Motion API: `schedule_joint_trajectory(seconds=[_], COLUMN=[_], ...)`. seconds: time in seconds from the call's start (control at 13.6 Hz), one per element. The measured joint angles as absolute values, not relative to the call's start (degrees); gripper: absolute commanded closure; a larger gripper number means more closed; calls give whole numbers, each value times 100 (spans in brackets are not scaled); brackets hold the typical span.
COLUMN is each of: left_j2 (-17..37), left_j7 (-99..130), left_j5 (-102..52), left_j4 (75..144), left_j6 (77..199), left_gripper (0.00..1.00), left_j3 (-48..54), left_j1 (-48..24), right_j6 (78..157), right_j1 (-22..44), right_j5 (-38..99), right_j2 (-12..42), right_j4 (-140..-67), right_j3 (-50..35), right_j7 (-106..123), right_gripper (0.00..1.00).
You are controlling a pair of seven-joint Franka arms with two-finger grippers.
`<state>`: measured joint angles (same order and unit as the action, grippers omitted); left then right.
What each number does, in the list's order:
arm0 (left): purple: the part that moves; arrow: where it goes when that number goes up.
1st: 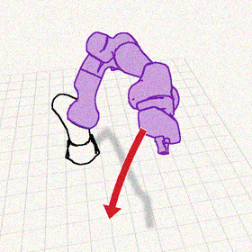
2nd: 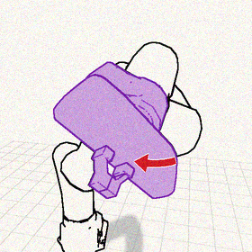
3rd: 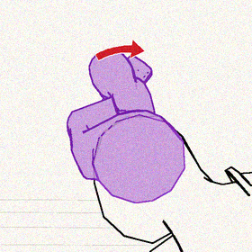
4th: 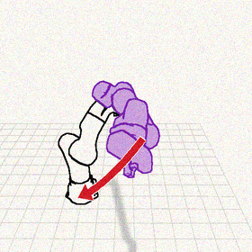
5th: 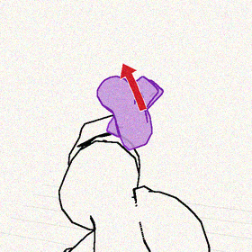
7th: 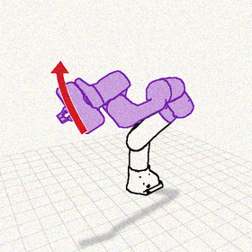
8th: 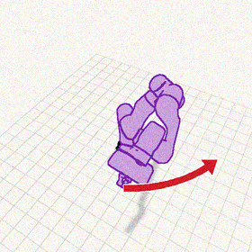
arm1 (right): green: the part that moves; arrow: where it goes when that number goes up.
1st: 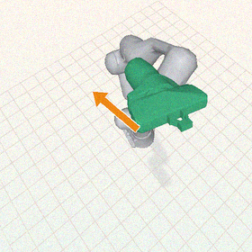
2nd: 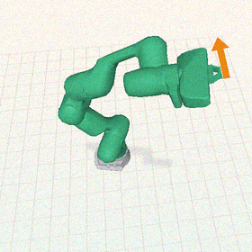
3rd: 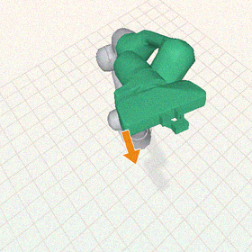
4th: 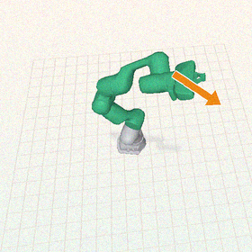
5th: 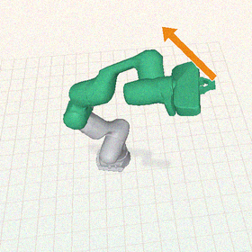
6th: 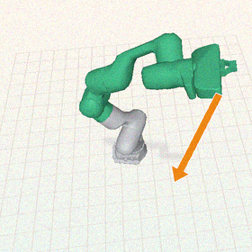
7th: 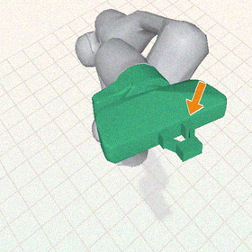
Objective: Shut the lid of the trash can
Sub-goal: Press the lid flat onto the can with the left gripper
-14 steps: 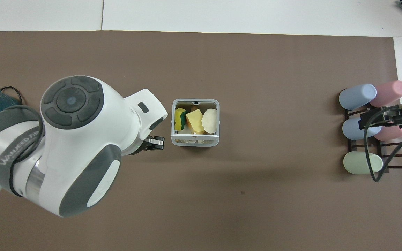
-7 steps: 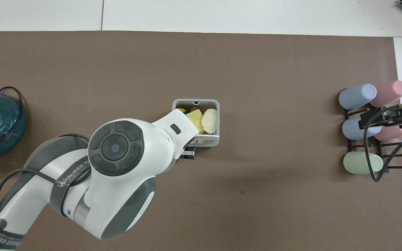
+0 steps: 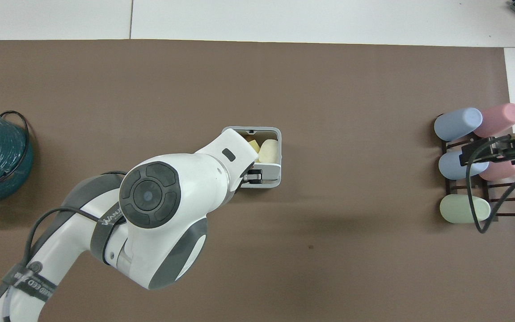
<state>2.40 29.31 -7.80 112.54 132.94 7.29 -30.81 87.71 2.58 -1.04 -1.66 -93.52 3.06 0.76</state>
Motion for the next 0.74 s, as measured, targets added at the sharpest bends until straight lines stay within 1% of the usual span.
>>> schedule_joint_trajectory(seconds=[0.37,0.74], left_j2=[586,826], left_j7=[2940,2942], left_j5=[-788,-789], left_j4=[11256,11256], left_j6=[14352,14675], left_gripper=[100,100], left_j3=[685,672], left_j1=[-3038,-3037], right_j6=[8771,8771], right_j1=[258,258], right_j5=[-104,-104], right_j2=[-166,-166], right_j4=[-9352,-9352], right_j3=[306,306], right_j7=[76,76], right_gripper=[0,0])
